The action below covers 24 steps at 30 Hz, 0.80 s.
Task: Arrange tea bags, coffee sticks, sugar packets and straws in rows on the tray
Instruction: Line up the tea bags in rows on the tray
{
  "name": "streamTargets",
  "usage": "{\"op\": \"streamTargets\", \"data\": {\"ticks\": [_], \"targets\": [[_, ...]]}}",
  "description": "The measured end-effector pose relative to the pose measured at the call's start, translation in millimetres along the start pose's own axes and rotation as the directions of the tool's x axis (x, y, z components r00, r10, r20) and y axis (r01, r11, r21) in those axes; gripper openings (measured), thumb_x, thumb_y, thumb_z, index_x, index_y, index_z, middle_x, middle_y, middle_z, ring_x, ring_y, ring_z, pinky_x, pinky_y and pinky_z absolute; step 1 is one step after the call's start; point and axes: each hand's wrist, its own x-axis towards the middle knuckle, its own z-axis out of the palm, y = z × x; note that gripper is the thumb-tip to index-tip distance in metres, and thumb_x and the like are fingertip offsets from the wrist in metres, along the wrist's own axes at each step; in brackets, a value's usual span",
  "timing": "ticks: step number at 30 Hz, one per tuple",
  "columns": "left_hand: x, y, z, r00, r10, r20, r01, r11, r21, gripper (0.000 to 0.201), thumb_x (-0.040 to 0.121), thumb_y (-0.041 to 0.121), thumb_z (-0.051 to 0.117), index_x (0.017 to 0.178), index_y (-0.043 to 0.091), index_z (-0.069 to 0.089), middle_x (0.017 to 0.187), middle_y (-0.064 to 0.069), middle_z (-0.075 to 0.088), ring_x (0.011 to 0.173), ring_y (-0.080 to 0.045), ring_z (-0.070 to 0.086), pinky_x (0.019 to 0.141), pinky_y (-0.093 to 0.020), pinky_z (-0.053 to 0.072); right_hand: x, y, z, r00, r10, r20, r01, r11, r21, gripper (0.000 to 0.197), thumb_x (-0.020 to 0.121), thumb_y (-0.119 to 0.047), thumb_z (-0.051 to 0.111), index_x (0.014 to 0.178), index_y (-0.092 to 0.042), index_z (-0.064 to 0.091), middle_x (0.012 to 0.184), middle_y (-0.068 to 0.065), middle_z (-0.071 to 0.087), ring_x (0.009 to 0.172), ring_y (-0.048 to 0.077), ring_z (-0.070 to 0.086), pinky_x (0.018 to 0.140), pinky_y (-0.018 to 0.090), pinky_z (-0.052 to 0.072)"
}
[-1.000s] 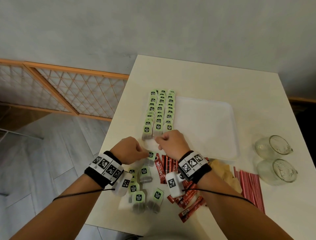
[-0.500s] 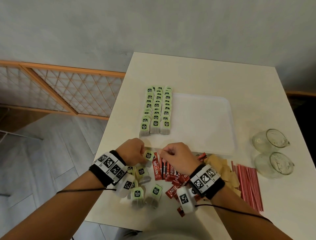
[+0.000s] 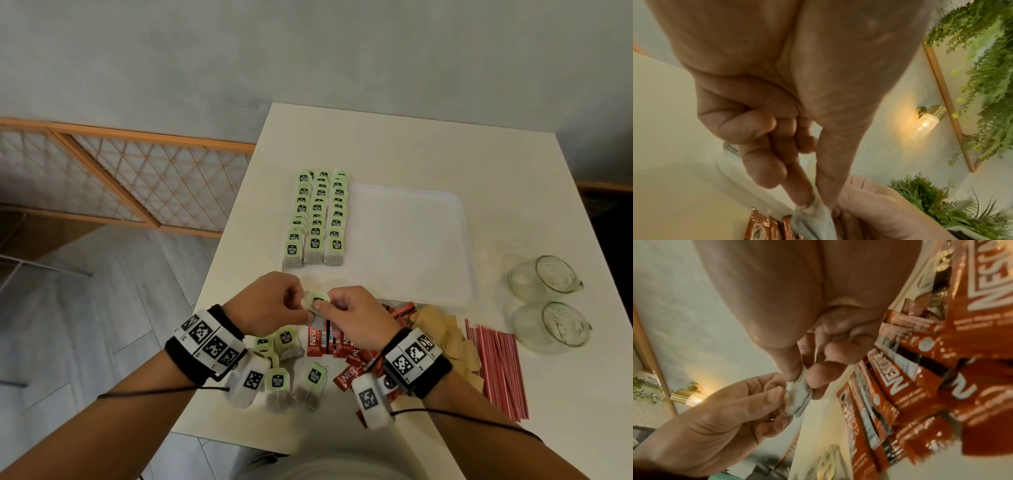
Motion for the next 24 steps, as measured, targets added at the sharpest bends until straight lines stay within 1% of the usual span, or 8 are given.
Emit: {"op": "streamTargets", "data": {"ticks": [2,4,7,10,15,18,21,24], "targets": [[-3,-2,-1,1.0,-0.006,0.01,0.004,0.991,0.135,0.033,0.076,0.035,0.084,0.074,0.017,0.057,0.073,-0.006,0.067,0.057,-0.007,0.051,0.059,-0.027,0.046,-1,4,-1,1.0,-0.007,-0.007,0.007,1.0,-0.018,0.045,0.1,-0.038,0.061,0.078,0.001,0.056,0.06,0.018,0.061,0.042,0.004,0.049,0.057,0.029,0.043],[-7,-4,0,0.999,-0.022,0.039,0.009,0.952,0.304,0.03,0.075,0.039,0.083,0.078,0.021,0.06,0.076,0.005,0.065,0.063,-0.006,0.055,0.063,-0.025,0.048,-2,8,-4,1.0,0.002,0.006,-0.002,1.0,-0.016,0.045,0.101,-0.038,0.06,0.083,0.003,0.057,0.062,0.016,0.061,0.043,0.003,0.049,0.055,0.029,0.042],[-11,-7,6,0.992,-0.089,0.085,0.036,0.87,0.492,0.03,0.072,0.044,0.081,0.081,0.026,0.059,0.083,0.01,0.062,0.076,-0.011,0.059,0.068,-0.026,0.049,-5,12,-9,0.999,0.014,0.034,-0.013,1.0,-0.019,0.041,0.102,-0.04,0.058,0.086,-0.002,0.06,0.062,0.006,0.064,0.047,0.009,0.051,0.055,0.029,0.041],[-13,-9,15,0.984,-0.12,0.132,0.014,0.79,0.613,0.038,0.066,0.053,0.081,0.083,0.025,0.062,0.083,0.011,0.06,0.075,-0.01,0.055,0.06,-0.022,0.04,-8,14,-11,0.999,0.018,0.051,-0.017,1.0,-0.019,0.036,0.103,-0.038,0.056,0.09,-0.006,0.064,0.062,0.0,0.063,0.048,0.003,0.053,0.056,0.028,0.043],[-15,-5,25,0.973,-0.117,0.199,-0.052,0.73,0.682,0.021,0.081,0.044,0.074,0.085,0.024,0.069,0.082,0.013,0.061,0.077,-0.011,0.055,0.069,-0.023,0.043,-13,19,-11,0.998,0.017,0.057,-0.016,1.0,-0.016,0.028,0.101,-0.042,0.058,0.088,-0.02,0.068,0.062,-0.002,0.064,0.057,0.017,0.053,0.058,0.034,0.043],[-15,-1,26,0.973,-0.115,0.202,-0.05,0.747,0.663,0.012,0.083,0.035,0.073,0.087,0.024,0.073,0.083,0.012,0.065,0.077,-0.011,0.058,0.072,-0.023,0.047,-17,17,-12,0.998,0.002,0.061,-0.001,1.0,-0.022,0.026,0.101,-0.041,0.059,0.079,-0.027,0.065,0.063,-0.004,0.064,0.055,0.01,0.054,0.06,0.029,0.045],[-16,5,21,0.975,-0.092,0.204,-0.055,0.786,0.615,0.009,0.081,0.027,0.073,0.089,0.023,0.075,0.086,0.011,0.07,0.078,-0.009,0.062,0.075,-0.023,0.051,-21,13,-15,0.997,-0.003,0.071,0.003,1.0,-0.005,0.028,0.1,-0.038,0.061,0.079,-0.021,0.065,0.066,-0.002,0.067,0.057,0.008,0.058,0.061,0.026,0.05],[-18,13,15,0.983,0.026,0.181,-0.128,0.804,0.581,0.006,0.084,0.031,0.071,0.084,0.026,0.075,0.078,0.016,0.061,0.075,-0.003,0.056,0.073,-0.02,0.045,-21,13,-17,0.995,0.028,0.097,-0.036,0.997,0.074,0.028,0.1,-0.035,0.062,0.081,-0.014,0.067,0.07,-0.008,0.068,0.063,0.015,0.064,0.07,0.034,0.059]]}}
